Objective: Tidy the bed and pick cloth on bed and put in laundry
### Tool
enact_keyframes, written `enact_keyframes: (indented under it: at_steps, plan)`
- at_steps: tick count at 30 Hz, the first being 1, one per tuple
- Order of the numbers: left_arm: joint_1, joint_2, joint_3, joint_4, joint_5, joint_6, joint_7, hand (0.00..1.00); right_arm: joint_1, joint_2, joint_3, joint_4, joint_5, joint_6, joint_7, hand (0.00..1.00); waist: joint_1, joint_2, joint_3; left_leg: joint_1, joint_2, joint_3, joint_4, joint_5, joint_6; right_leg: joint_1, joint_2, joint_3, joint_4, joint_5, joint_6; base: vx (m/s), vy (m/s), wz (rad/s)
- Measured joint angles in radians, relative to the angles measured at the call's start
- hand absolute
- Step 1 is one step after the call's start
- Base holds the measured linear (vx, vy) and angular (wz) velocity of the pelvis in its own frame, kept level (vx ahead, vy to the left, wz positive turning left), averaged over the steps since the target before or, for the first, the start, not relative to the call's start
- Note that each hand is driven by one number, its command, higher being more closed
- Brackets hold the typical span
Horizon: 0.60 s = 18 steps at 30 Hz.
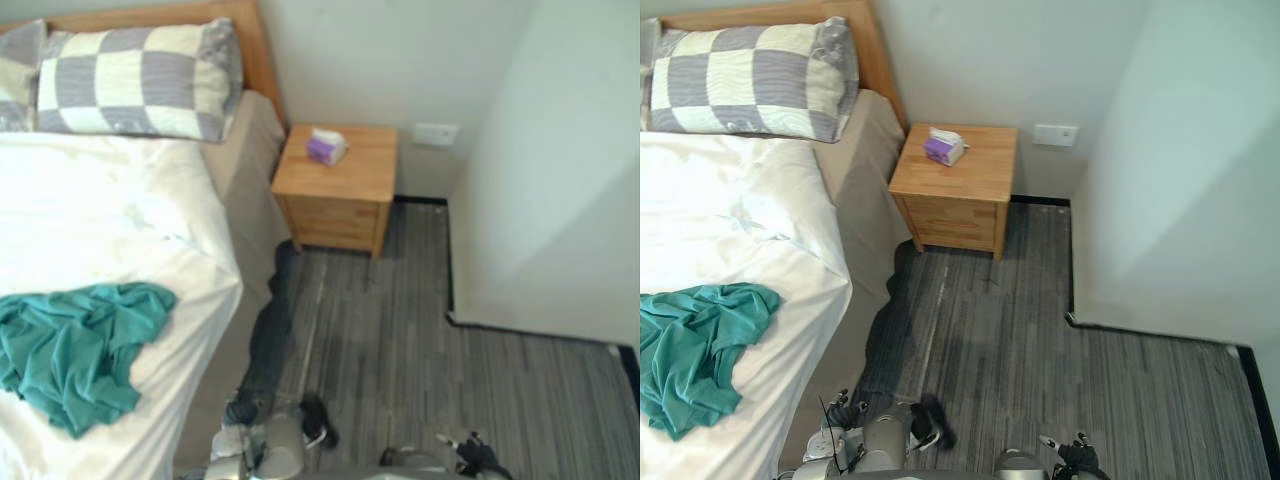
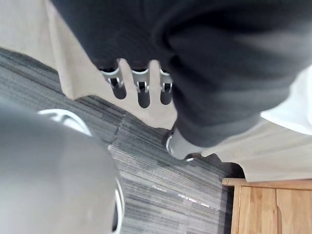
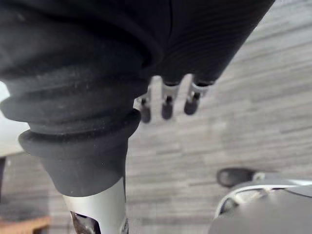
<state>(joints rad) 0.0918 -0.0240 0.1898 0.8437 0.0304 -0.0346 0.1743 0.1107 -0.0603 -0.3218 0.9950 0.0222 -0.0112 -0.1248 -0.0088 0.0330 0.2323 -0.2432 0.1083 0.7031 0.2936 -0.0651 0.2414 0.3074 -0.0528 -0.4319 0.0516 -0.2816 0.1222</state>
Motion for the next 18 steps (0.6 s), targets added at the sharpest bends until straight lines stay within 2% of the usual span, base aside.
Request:
enact_keyframes:
  at_steps: [1, 2, 3, 4, 5, 6, 7, 8, 9, 11, 12, 13, 14, 15, 16, 17, 18]
  plan:
    - [-0.008, 0.022, 0.001, 0.005, 0.0, 0.003, 0.001, 0.0, 0.0, 0.025, -0.003, 0.0, -0.007, -0.001, 0.0, 0.0, -0.005, -0.053, -0.027, 0.001, -0.065, -0.029, 0.01, -0.028, -0.002, 0.002, -0.048, -0.029, 0.063, -0.024, 0.024, 0.82, 0.029, 1.41]
    - [-0.007, 0.021, 0.001, 0.011, -0.001, 0.003, 0.002, 0.0, -0.01, 0.028, -0.003, -0.001, -0.016, -0.003, 0.0, 0.0, 0.0, -0.061, -0.041, 0.03, -0.108, -0.083, -0.026, -0.057, -0.014, -0.045, -0.096, -0.029, 0.251, -0.023, 0.036, 0.7, 0.031, 1.44]
    - [-0.006, 0.021, 0.0, 0.013, -0.001, 0.004, 0.002, 0.0, -0.015, 0.028, -0.004, -0.001, -0.018, -0.005, 0.0, 0.0, 0.004, -0.062, -0.041, 0.049, -0.127, -0.111, -0.037, -0.065, -0.025, -0.073, -0.119, -0.019, 0.359, -0.011, 0.052, 0.71, 0.051, 1.42]
    - [-0.006, 0.024, -0.002, 0.017, -0.002, 0.007, 0.002, 0.0, -0.023, 0.025, -0.004, -0.003, -0.022, -0.007, 0.0, 0.0, -0.003, -0.067, -0.041, 0.096, -0.168, -0.175, -0.057, -0.082, -0.035, -0.142, -0.166, 0.031, 0.607, 0.032, 0.081, 0.7, -0.008, 1.59]
    - [-0.005, 0.024, -0.003, 0.03, -0.007, 0.01, 0.002, 0.0, -0.026, 0.033, -0.003, -0.01, -0.023, -0.008, 0.007, 0.0, -0.005, -0.063, -0.039, 0.175, -0.201, -0.25, -0.087, -0.094, -0.039, -0.221, -0.185, 0.094, 0.869, 0.039, 0.072, 0.69, -0.052, 1.6]
    - [-0.001, 0.023, -0.004, 0.031, -0.014, 0.01, 0.002, 0.0, -0.026, 0.032, -0.007, -0.015, -0.022, -0.009, 0.012, 0.0, -0.005, -0.059, -0.036, 0.211, -0.206, -0.279, -0.101, -0.099, -0.046, -0.246, -0.184, 0.11, 0.934, 0.038, 0.07, 0.67, -0.116, 1.54]
    - [0.014, 0.023, -0.017, 0.032, -0.02, 0.01, 0.002, 0.0, -0.024, 0.02, -0.004, -0.036, -0.023, -0.01, 0.016, 0.0, -0.007, -0.042, -0.027, 0.295, -0.205, -0.337, -0.126, -0.1, -0.051, -0.304, -0.183, 0.133, 1.02, 0.03, 0.057, 0.49, -0.123, 1.15]
    - [0.022, 0.024, -0.031, 0.032, -0.02, 0.011, 0.002, 0.0, -0.024, 0.017, -0.001, -0.045, -0.023, -0.011, 0.017, 0.0, -0.009, -0.034, -0.023, 0.329, -0.199, -0.364, -0.129, -0.1, -0.056, -0.334, -0.187, 0.132, 1.029, 0.024, 0.048, 0.67, -0.234, 1.57]
    - [0.038, 0.024, -0.039, 0.03, -0.023, 0.009, 0.003, 0.0, -0.028, 0.016, -0.001, -0.064, -0.022, -0.015, 0.018, 0.0, -0.006, -0.02, -0.018, 0.387, -0.185, -0.42, -0.131, -0.105, -0.109, -0.404, -0.206, 0.131, 0.987, 0.007, 0.025, 0.52, -0.235, 1.43]
    - [0.04, 0.025, -0.041, 0.03, -0.023, 0.01, 0.005, 0.0, -0.036, 0.012, -0.003, -0.068, -0.022, -0.014, 0.018, 0.0, -0.006, -0.013, -0.013, 0.419, -0.162, -0.489, -0.118, -0.125, -0.145, -0.477, -0.207, 0.148, 0.869, -0.015, -0.01, 0.42, -0.264, 1.37]
    - [0.041, 0.026, -0.041, 0.029, -0.023, 0.01, 0.007, 0.0, -0.037, 0.012, -0.004, -0.069, -0.021, -0.016, 0.018, 0.0, -0.004, -0.013, -0.014, 0.429, -0.142, -0.55, -0.106, -0.142, -0.179, -0.511, -0.184, 0.213, 0.73, -0.014, -0.012, 0.39, -0.39, 1.5]
    - [0.041, 0.028, -0.04, 0.031, -0.023, 0.008, 0.008, 0.0, -0.035, 0.014, -0.004, -0.069, -0.021, -0.018, 0.017, 0.0, -0.005, -0.017, -0.017, 0.425, -0.125, -0.606, -0.093, -0.16, -0.21, -0.535, -0.154, 0.33, 0.588, -0.004, 0.0, 0.43, -0.533, 1.98]
    - [0.04, 0.031, -0.038, 0.034, -0.02, 0.007, 0.008, 0.0, -0.03, 0.022, -0.005, -0.068, -0.021, -0.017, 0.017, 0.0, -0.008, -0.031, -0.023, 0.403, -0.117, -0.669, -0.059, -0.184, -0.251, -0.551, -0.129, 0.51, 0.453, 0.021, 0.022, 0.41, -0.631, 2.43]
    - [0.037, 0.032, -0.028, 0.034, -0.019, 0.006, 0.009, 0.0, -0.019, 0.036, -0.028, -0.065, -0.019, -0.015, 0.016, 0.0, -0.008, -0.044, -0.028, 0.379, -0.101, -0.745, -0.008, -0.221, -0.309, -0.558, -0.118, 0.722, 0.376, 0.061, 0.014, 0.33, -0.587, 2.24]
    - [0.037, 0.033, -0.023, 0.033, -0.019, 0.005, 0.011, 0.0, -0.015, 0.04, -0.036, -0.062, -0.018, -0.014, 0.015, 0.0, -0.006, -0.059, -0.035, 0.37, -0.092, -0.774, 0.013, -0.233, -0.33, -0.551, -0.118, 0.783, 0.353, 0.081, 0.016, 0.32, -0.676, 2.24]
    - [0.041, 0.04, -0.019, 0.03, -0.02, 0.002, 0.023, 0.0, -0.009, 0.047, -0.041, -0.056, -0.018, -0.011, 0.015, 0.0, -0.006, -0.069, -0.04, 0.349, -0.075, -0.824, 0.051, -0.258, -0.372, -0.522, -0.132, 0.829, 0.304, 0.139, 0.055, 0.24, -0.742, 1.95]
    - [0.042, 0.05, -0.002, 0.029, -0.019, -0.003, 0.023, 0.0, 0.006, 0.061, -0.035, -0.051, -0.017, -0.01, 0.015, 0.0, -0.005, -0.088, -0.041, 0.341, -0.059, -0.862, 0.066, -0.278, -0.401, -0.496, -0.153, 0.813, 0.293, 0.149, 0.148, 0.18, -0.742, 2.28]
